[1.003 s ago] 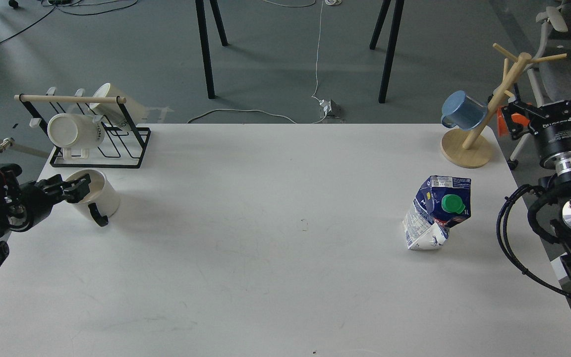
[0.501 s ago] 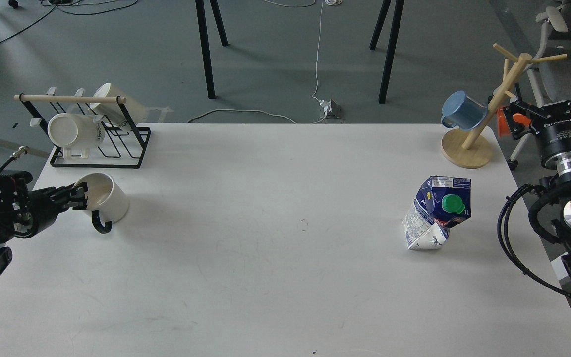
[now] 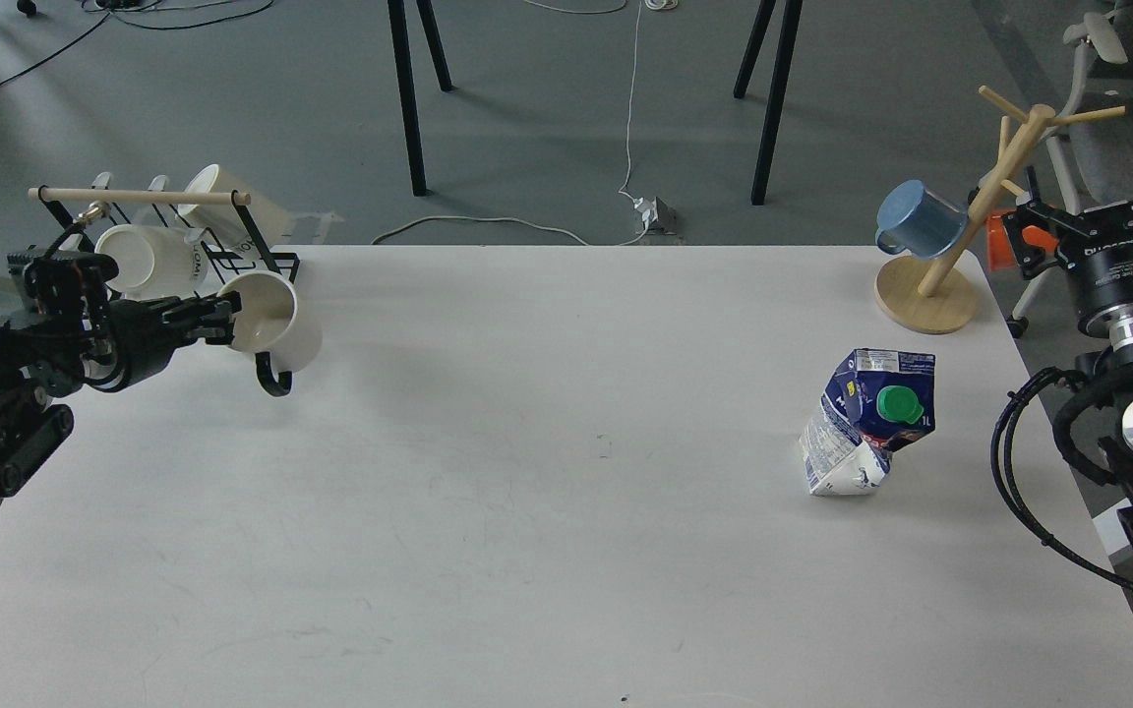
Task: Place cup and milk with both arms
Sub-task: 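Carry the white mug toward the table center and set it down, then release the mug and retract the left gripper toward the rack, then move the right gripper to the milk carton and grasp it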
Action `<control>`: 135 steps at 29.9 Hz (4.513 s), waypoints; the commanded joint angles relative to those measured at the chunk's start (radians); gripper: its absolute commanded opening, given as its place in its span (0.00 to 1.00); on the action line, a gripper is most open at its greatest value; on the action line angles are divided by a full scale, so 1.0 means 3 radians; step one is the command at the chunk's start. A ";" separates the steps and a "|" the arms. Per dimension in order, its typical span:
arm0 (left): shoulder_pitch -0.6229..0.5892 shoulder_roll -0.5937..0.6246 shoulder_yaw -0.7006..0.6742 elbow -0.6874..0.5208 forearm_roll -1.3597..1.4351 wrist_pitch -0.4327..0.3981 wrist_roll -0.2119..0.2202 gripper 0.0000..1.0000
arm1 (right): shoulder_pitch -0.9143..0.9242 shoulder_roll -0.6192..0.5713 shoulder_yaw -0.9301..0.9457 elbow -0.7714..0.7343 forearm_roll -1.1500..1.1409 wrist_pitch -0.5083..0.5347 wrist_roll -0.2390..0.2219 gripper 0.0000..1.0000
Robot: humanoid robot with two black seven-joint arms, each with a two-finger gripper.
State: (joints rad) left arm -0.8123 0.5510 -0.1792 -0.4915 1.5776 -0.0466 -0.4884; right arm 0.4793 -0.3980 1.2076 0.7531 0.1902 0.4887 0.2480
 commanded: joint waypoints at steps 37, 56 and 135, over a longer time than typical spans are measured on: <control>-0.0207 -0.1105 0.0096 -0.1010 0.1604 -0.0438 0.0145 0.42 | -0.0054 -0.0100 0.0014 0.0000 0.0000 0.0000 0.0007 0.99; 0.0013 -0.0921 -0.1422 -0.1297 -0.1712 -0.0248 -0.0001 0.99 | -0.1116 -0.0161 0.0541 0.0680 0.0184 0.0000 -0.0009 0.99; 0.0985 -0.0415 -0.2266 -0.0566 -0.5847 -0.1474 0.0391 0.99 | -0.2048 0.1158 0.0030 0.1290 -0.0414 0.0000 0.0043 0.72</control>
State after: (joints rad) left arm -0.5162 0.4255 -0.8590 -0.6618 -0.1767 -0.4886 -0.3712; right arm -0.1732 -0.0537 1.2229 1.1764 0.0611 0.4887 0.2610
